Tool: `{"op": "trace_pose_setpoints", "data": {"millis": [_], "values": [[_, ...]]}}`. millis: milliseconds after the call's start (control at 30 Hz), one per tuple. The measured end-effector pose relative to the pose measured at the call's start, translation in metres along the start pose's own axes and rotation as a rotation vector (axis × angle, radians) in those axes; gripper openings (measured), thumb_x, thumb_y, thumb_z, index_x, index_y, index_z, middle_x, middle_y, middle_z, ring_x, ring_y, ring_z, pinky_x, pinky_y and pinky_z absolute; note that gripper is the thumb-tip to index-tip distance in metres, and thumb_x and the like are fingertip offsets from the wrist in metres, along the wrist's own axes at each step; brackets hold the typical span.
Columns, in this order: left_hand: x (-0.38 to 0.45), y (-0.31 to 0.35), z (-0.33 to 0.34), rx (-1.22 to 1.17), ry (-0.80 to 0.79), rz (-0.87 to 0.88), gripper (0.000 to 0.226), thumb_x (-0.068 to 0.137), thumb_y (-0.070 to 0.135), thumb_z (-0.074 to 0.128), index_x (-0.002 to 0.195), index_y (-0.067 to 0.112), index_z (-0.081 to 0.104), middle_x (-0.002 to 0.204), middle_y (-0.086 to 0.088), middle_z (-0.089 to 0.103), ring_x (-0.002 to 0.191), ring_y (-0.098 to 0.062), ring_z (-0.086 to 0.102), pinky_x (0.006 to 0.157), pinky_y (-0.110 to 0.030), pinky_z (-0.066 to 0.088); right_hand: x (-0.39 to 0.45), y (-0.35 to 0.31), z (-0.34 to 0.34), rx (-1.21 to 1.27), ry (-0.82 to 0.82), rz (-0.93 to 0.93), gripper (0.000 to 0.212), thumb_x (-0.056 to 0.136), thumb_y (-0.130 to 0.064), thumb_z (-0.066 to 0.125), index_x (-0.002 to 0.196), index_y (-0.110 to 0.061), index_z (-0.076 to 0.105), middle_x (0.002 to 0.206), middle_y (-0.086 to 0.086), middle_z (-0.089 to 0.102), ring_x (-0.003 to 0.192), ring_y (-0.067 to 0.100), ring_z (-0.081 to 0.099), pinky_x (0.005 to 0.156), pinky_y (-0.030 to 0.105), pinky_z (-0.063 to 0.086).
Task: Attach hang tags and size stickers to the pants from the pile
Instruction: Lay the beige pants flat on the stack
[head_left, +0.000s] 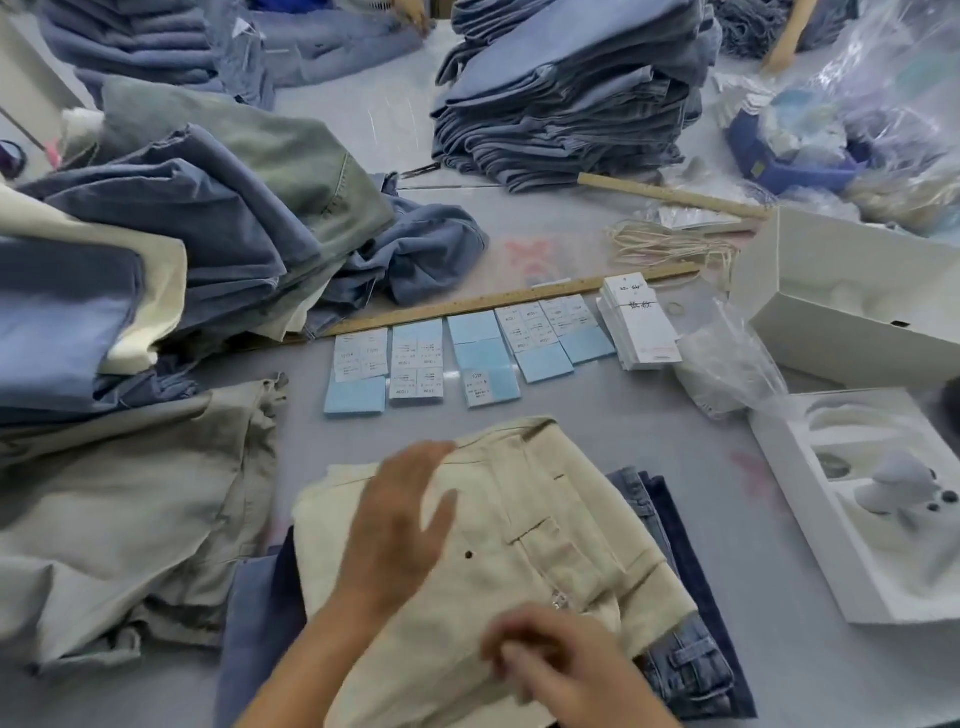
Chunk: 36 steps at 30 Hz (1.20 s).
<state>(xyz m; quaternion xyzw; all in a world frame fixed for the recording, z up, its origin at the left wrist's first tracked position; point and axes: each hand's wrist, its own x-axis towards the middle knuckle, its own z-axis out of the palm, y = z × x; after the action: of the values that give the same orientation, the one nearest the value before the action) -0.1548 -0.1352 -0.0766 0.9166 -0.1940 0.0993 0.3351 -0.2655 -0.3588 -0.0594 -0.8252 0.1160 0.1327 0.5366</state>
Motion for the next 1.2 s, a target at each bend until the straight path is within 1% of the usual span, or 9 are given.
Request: {"op": "trace_pose_setpoints", "data": {"millis": [67,167,233,333,600,767,900,1067,1200], "values": [[-0.032,-0.061,-0.034,0.119,0.154,-0.544,0.033,0.096,0.036,0.063,0.124,0.019,0.057,0.119,-0.008,0.062,0.107,-0.031,0.058,0.092,-0.048,0.049,0.021,-0.016,-0.007,-0.073,0.227,-0.151,0.031,0.093,-0.017,0.069,0.114,-0.040,0.065,0.113,-0.017,0.066,0.107,0.007,0.063,0.087,0.031,0.056],[-0.071,-0.094,-0.054,0.048,-0.125,-1.081,0.045,0.089,0.063,0.060,0.080,0.019,0.058,0.083,-0.005,0.070,0.078,-0.029,0.062,0.074,-0.040,0.051,0.078,-0.022,-0.031,-0.342,0.240,0.108,0.080,0.086,-0.050,0.074,0.152,-0.026,0.036,0.145,-0.004,0.047,0.137,0.020,0.041,0.111,0.045,0.042],[-0.090,-0.096,-0.045,0.007,-0.256,-1.080,0.065,0.083,0.077,0.055,0.059,0.017,0.051,0.055,0.005,0.063,0.066,-0.022,0.065,0.065,-0.032,0.049,0.104,-0.013,-0.030,-0.494,0.123,0.284,0.109,0.076,-0.069,0.073,0.159,-0.020,0.021,0.150,0.007,0.043,0.142,0.030,0.033,0.113,0.049,0.037],[-0.101,-0.086,-0.028,-0.081,-0.283,-1.025,0.058,0.077,0.087,0.049,0.075,0.029,0.058,0.071,0.011,0.068,0.077,-0.016,0.066,0.070,-0.033,0.048,0.128,-0.007,-0.034,-0.649,0.095,0.353,0.114,0.066,-0.079,0.073,0.151,-0.017,0.031,0.144,0.014,0.046,0.135,0.035,0.039,0.100,0.045,0.041],[-0.083,-0.043,-0.032,-0.477,0.146,-0.885,0.025,0.089,0.021,0.078,0.104,0.018,0.058,0.095,0.002,0.070,0.098,-0.028,0.067,0.084,-0.040,0.051,0.124,-0.030,-0.048,-0.246,-0.046,0.356,0.028,0.077,-0.025,0.084,0.102,-0.017,0.074,0.089,-0.006,0.078,0.083,0.016,0.074,0.075,0.034,0.061],[-0.073,-0.052,-0.082,-0.562,0.161,-0.751,0.047,0.072,0.057,0.082,0.104,0.027,0.064,0.093,0.003,0.076,0.080,-0.013,0.072,0.063,-0.029,0.057,0.072,-0.033,-0.061,0.039,0.014,0.171,0.023,0.078,-0.031,0.081,0.099,-0.036,0.073,0.092,-0.016,0.078,0.079,0.006,0.075,0.057,0.019,0.058],[-0.084,-0.073,-0.059,-0.389,0.031,-0.858,0.038,0.079,0.047,0.082,0.100,0.024,0.060,0.090,0.003,0.074,0.093,-0.026,0.071,0.076,-0.041,0.055,0.051,0.001,-0.033,-0.009,-0.004,0.273,0.040,0.083,-0.036,0.082,0.117,-0.031,0.062,0.103,-0.012,0.075,0.094,0.010,0.072,0.081,0.037,0.061],[-0.085,-0.068,-0.026,0.096,-0.203,-1.033,0.052,0.090,0.049,0.065,0.128,0.022,0.043,0.134,-0.014,0.058,0.122,-0.038,0.056,0.086,-0.043,0.044,0.053,0.019,-0.026,-0.142,0.133,0.251,0.056,0.074,-0.050,0.085,0.118,-0.037,0.052,0.102,-0.022,0.067,0.087,-0.006,0.064,0.075,0.029,0.057],[-0.078,-0.023,-0.014,0.443,0.131,-0.446,0.051,0.083,0.032,0.060,0.130,0.014,0.054,0.124,-0.016,0.054,0.106,-0.040,0.053,0.082,-0.057,0.046,0.053,0.017,-0.026,-0.159,0.125,0.188,0.072,0.077,-0.050,0.082,0.137,-0.040,0.043,0.131,-0.020,0.054,0.111,-0.001,0.058,0.098,0.042,0.054]]}}
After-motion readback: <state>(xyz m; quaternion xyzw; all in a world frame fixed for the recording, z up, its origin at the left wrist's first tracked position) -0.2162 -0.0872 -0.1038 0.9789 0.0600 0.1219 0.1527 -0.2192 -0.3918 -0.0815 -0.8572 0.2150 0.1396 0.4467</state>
